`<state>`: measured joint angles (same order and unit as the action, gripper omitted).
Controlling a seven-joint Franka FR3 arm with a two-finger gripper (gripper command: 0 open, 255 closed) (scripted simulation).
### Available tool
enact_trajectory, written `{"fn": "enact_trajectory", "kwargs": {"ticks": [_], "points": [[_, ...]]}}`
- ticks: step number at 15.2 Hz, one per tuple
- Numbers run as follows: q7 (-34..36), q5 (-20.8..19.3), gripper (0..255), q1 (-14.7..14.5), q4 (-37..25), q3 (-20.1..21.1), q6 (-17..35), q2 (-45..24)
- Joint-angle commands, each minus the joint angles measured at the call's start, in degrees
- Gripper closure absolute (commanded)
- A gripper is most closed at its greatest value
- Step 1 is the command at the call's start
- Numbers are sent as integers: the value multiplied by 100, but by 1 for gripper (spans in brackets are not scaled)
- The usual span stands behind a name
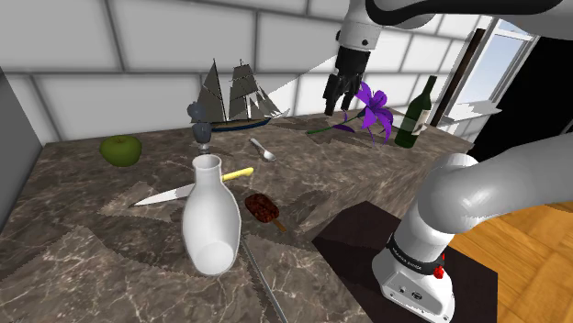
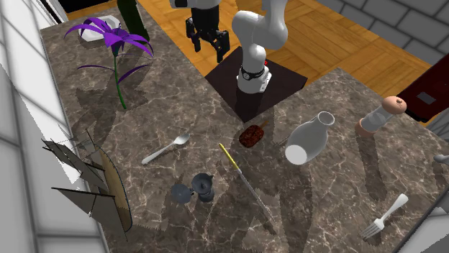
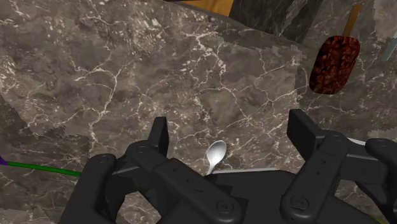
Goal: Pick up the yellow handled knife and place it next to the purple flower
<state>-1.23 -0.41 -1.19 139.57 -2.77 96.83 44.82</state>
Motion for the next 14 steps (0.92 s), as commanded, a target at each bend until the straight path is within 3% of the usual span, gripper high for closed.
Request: {"fn": "enact_trajectory", "kwargs": {"ticks": [1, 14], "points": [[0, 0, 0, 0, 0, 0, 0, 0], [-1719, 83, 0, -971, -936, 153, 1554, -2614]]}}
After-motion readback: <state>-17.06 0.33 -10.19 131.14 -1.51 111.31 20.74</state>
